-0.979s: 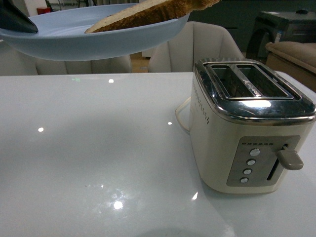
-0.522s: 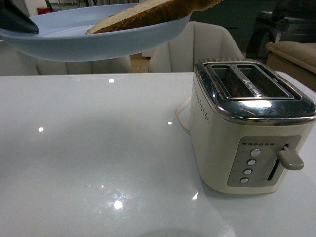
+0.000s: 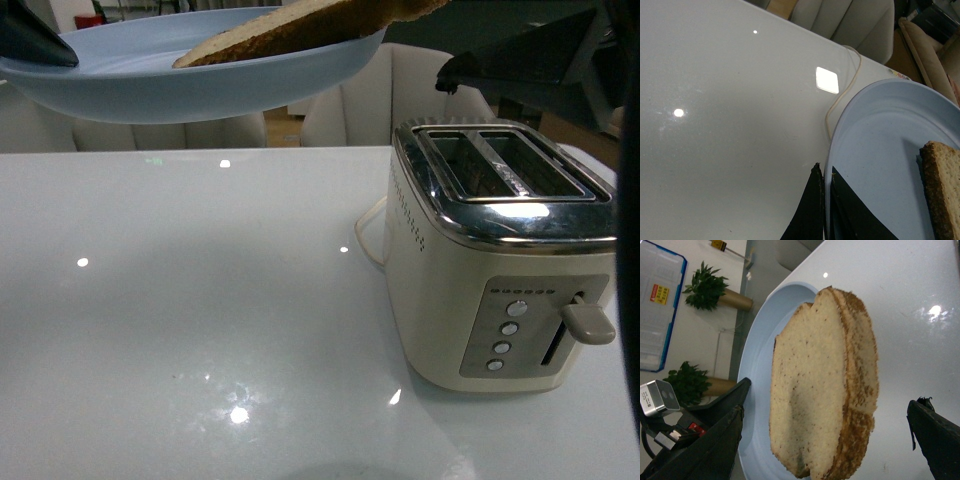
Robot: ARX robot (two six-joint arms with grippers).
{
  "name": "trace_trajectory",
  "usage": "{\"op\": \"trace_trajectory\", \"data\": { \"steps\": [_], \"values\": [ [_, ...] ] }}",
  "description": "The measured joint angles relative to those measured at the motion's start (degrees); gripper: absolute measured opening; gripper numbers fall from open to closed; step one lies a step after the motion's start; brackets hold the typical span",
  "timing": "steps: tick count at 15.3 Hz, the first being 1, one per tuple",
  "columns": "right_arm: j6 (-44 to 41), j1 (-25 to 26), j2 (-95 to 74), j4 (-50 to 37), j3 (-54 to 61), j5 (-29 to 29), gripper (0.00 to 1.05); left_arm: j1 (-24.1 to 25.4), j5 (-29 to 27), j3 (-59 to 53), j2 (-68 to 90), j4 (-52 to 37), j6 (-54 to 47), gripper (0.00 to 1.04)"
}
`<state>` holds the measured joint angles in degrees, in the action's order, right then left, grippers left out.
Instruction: Left arm holds plate, right arm toasts bread
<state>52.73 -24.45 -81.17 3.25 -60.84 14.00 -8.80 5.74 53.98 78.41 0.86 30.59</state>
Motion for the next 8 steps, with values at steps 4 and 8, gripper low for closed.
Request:
{"op": "trace_trajectory", "data": {
  "steps": [4, 8],
  "values": [
    [0.2, -0.68, -0.24, -0.72, 0.0, 1.18, 0.67, 0.0, 0.0, 0.0, 0.0, 0.0, 0.0, 0.02],
    [0.11, -0.63, -0.44, -0.79, 0.02, 1.25, 0.19, 0.0, 0.0, 0.0, 0.0, 0.0, 0.0, 0.02]
  ]
}}
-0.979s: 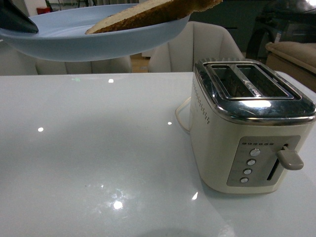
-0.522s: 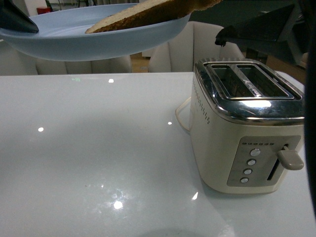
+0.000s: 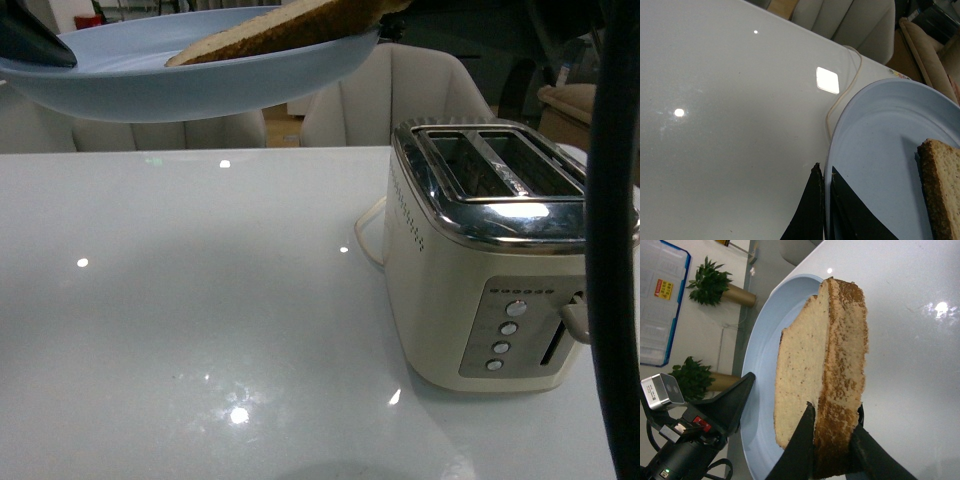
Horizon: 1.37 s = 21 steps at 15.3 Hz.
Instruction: Left arm holds plate, right arm toasts bread
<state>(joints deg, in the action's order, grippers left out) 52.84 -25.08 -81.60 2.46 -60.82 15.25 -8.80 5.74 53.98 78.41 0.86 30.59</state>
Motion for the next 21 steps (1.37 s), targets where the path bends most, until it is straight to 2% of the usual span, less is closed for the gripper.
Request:
{"op": "trace_trajectory", "data": {
  "steps": [2, 6, 8, 11, 14, 15, 18, 21],
  "values": [
    [-0.24, 0.0, -0.02, -0.37, 0.0, 0.0, 0.04, 0.0, -0.02, 0.0, 0.0, 0.02, 0.0, 0.02],
    [-0.46, 0.02, 0.2, -2.27, 0.5, -0.66, 0.03, 0.0, 0.0, 0.0, 0.0, 0.0, 0.02, 0.02],
    [-2.38, 0.02, 1.97, -2.36, 0.79, -3.43, 0.03, 0.0, 0.0, 0.0, 0.0, 0.0, 0.02, 0.02],
    [-9.42, 0.02, 7.19, -2.54, 0.92, -14.49, 0.03, 0.0, 0.02, 0.0, 0.0, -0.02, 0.02, 0.02],
    [-25.7, 0.87, 13.94, -8.11, 2.34, -31.61, 0.03, 0.0, 0.02, 0.0, 0.0, 0.0, 0.02, 0.02],
    [-30.4, 1.6, 15.45, -8.57, 2.56, -34.18, 0.03, 0.0, 0.02, 0.0, 0.0, -0.02, 0.02, 0.02],
    [-38.4, 3.52, 16.31, -8.52, 3.34, -35.39, 0.03, 0.0, 0.02, 0.0, 0.0, -0.02, 0.02, 0.02],
    [-39.95, 4.96, 14.01, -6.99, 5.2, -33.46, 0.03, 0.0, 0.02, 0.0, 0.0, 0.0, 0.02, 0.02]
  ]
}}
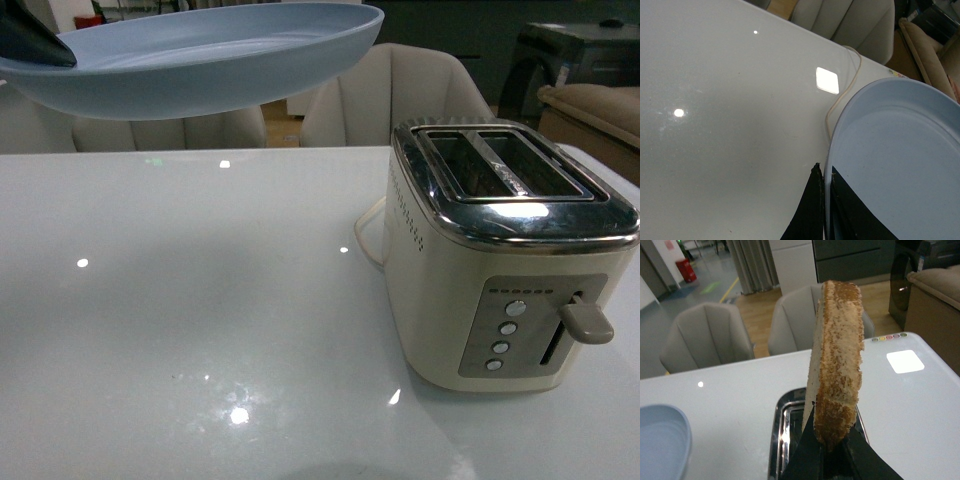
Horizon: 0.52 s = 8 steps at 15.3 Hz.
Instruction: Left arm holds plate, right arm toasts bread
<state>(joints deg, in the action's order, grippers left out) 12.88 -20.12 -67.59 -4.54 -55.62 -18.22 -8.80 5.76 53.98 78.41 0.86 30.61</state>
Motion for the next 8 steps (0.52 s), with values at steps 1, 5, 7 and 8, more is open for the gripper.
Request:
{"op": "trace_trajectory", "data": {
  "steps": [1, 5, 7, 8],
  "values": [
    [-0.44, -0.04, -2.75, 0.9, 2.49, 1.07, 0.03, 0.0, 0.0, 0.0, 0.0, -0.02, 0.0, 0.02],
    [4.83, 1.4, -9.35, -2.73, 5.14, 5.46, 0.03, 0.0, 0.0, 0.0, 0.0, -0.02, 0.0, 0.02],
    [4.9, 1.38, -10.82, -2.86, 5.11, 5.66, 0.03, 0.0, 0.0, 0.0, 0.0, 0.0, 0.0, 0.02],
    [4.85, 1.38, -11.37, -2.86, 5.09, 5.66, 0.03, 0.0, 0.0, 0.0, 0.0, -0.02, 0.0, 0.02]
  ]
}}
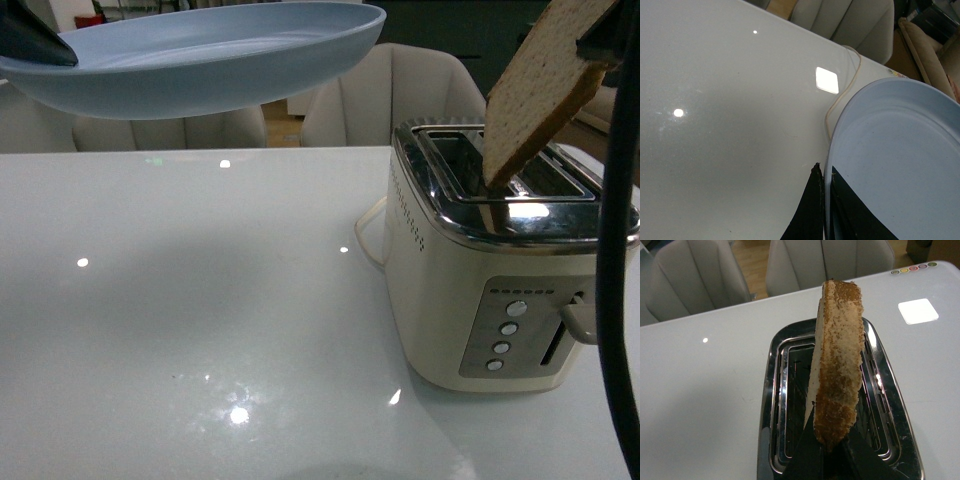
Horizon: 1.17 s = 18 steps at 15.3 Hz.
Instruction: Left arm holds plate, right arm toasts bread
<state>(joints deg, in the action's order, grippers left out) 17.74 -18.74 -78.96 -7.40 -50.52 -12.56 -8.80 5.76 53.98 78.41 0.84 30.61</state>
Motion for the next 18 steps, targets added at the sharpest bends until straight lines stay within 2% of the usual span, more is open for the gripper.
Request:
{"op": "trace_trajectory", "data": {
  "steps": [9, 14, 18],
  "values": [
    [-0.46, -0.39, -5.05, 1.77, -1.6, 1.46, 0.03, 0.0, 0.0, 0.0, 0.0, 0.0, 0.0, 0.02],
    [0.26, -0.44, -8.52, 10.99, -7.65, 1.66, 0.03, 0.0, 0.0, 0.0, 0.0, 0.02, 0.0, 0.02],
    [0.44, -0.39, -10.34, 13.86, -9.31, 1.36, 0.03, 0.0, 0.0, 0.0, 0.0, 0.0, 0.0, 0.02]
  ]
}}
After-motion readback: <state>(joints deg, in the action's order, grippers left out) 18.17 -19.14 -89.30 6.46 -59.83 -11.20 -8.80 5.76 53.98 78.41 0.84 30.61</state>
